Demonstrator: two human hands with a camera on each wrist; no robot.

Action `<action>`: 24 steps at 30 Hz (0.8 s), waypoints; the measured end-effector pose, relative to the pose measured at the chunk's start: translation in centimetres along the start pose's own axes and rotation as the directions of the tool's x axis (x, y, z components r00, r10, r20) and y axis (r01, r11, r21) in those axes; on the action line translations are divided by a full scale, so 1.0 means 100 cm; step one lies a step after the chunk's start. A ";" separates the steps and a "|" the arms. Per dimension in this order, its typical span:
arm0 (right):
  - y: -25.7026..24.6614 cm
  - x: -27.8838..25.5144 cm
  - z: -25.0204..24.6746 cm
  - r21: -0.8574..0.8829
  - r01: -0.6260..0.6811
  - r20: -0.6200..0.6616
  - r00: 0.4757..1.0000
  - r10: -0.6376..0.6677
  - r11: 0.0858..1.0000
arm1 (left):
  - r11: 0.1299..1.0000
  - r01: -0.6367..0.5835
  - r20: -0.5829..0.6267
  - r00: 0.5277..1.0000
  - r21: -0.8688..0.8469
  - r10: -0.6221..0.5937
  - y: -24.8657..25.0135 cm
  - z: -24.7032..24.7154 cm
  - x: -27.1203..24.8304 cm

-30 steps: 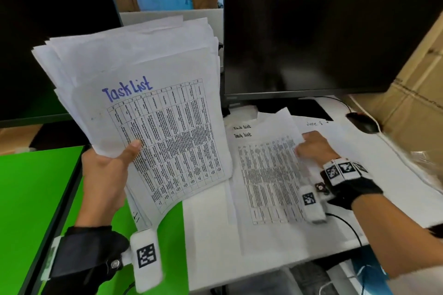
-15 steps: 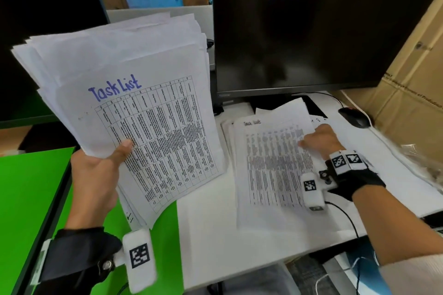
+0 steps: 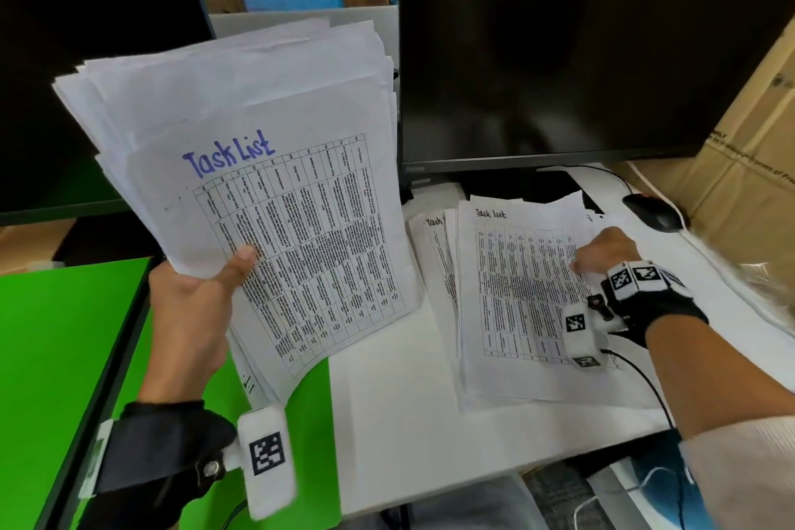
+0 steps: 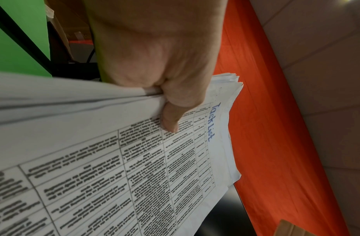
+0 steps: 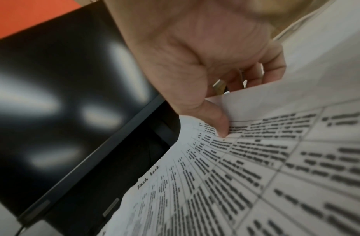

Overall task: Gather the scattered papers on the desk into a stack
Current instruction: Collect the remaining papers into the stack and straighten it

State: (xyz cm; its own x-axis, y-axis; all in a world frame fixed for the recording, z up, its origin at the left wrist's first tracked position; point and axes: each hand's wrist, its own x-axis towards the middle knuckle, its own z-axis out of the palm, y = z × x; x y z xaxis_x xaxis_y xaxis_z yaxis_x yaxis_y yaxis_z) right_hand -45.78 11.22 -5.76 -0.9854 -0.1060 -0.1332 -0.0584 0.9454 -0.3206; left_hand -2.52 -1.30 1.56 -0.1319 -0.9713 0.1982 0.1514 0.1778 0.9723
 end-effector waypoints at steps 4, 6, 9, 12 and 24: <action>-0.007 -0.007 0.005 -0.030 -0.057 -0.091 0.994 0.054 0.998 | 1.000 -0.006 0.012 1.000 0.008 0.006 0.001 0.001 0.000; -0.008 -0.002 0.009 -0.028 -0.059 -0.100 0.993 0.056 0.998 | 1.000 -0.007 0.009 1.000 0.014 0.007 0.000 0.001 0.000; -0.012 -0.003 0.012 -0.033 -0.010 -0.096 0.995 0.007 0.999 | 1.000 0.000 -0.001 1.000 0.008 0.000 -0.002 0.000 0.001; -0.011 -0.006 0.012 0.015 0.012 -0.060 0.998 -0.011 1.000 | 1.000 -0.004 -0.003 1.000 0.007 0.004 -0.004 0.000 0.002; -0.015 -0.002 0.017 0.035 -0.011 -0.087 0.996 0.014 0.999 | 1.000 -0.013 0.000 1.000 0.014 0.013 -0.005 0.001 0.001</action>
State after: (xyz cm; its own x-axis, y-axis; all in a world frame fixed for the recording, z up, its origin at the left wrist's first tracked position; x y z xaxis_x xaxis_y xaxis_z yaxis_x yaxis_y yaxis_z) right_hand -45.21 9.30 -6.88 -0.9963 -0.0656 -0.0558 -0.0418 0.9350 -0.3521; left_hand -2.74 -1.47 1.15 -0.1304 -0.9688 0.2106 0.1392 0.1924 0.9714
